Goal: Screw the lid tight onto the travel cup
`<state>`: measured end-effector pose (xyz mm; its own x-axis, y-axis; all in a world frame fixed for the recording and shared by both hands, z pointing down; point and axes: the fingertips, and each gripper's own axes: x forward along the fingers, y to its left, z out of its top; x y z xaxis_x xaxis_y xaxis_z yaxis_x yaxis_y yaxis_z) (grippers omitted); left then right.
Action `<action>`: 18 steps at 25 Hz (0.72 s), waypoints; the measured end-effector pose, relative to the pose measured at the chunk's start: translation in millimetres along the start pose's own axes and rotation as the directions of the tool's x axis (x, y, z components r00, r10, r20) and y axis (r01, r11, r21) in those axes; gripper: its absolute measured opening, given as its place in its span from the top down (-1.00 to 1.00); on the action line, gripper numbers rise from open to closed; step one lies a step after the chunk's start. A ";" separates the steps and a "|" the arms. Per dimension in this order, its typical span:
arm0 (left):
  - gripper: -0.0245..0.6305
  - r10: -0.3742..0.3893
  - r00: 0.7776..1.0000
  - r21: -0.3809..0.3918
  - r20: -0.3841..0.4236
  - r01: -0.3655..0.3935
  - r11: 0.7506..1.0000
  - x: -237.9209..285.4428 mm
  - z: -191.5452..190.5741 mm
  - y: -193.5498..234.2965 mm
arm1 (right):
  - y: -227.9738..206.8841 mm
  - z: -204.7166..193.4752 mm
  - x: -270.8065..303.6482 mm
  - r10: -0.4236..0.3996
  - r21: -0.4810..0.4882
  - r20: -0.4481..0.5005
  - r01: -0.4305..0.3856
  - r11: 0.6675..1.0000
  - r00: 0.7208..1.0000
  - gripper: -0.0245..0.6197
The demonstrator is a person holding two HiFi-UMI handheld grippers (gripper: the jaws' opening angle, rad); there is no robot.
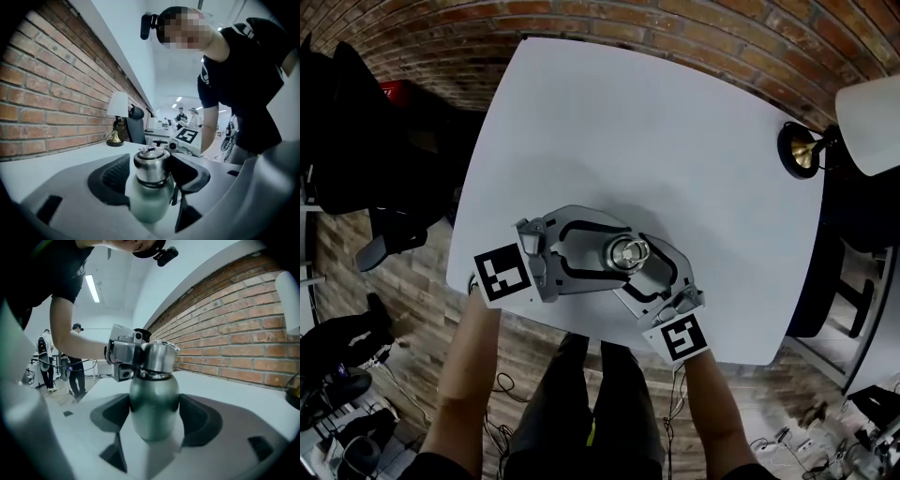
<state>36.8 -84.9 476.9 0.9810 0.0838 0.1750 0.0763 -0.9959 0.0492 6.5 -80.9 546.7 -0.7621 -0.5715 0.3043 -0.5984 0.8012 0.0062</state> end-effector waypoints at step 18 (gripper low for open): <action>0.14 0.577 0.815 0.029 0.049 -0.579 0.815 1.4 4.1 9.5 | 0.2 0.9 0.5 -0.024 0.006 -0.002 0.024 1.000 1.000 -0.04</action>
<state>39.7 -94.4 473.6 0.8527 -0.5079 0.1224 -0.5001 -0.8613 -0.0899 5.8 -81.1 546.0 -0.7472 -0.5898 0.3063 -0.6176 0.7864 0.0077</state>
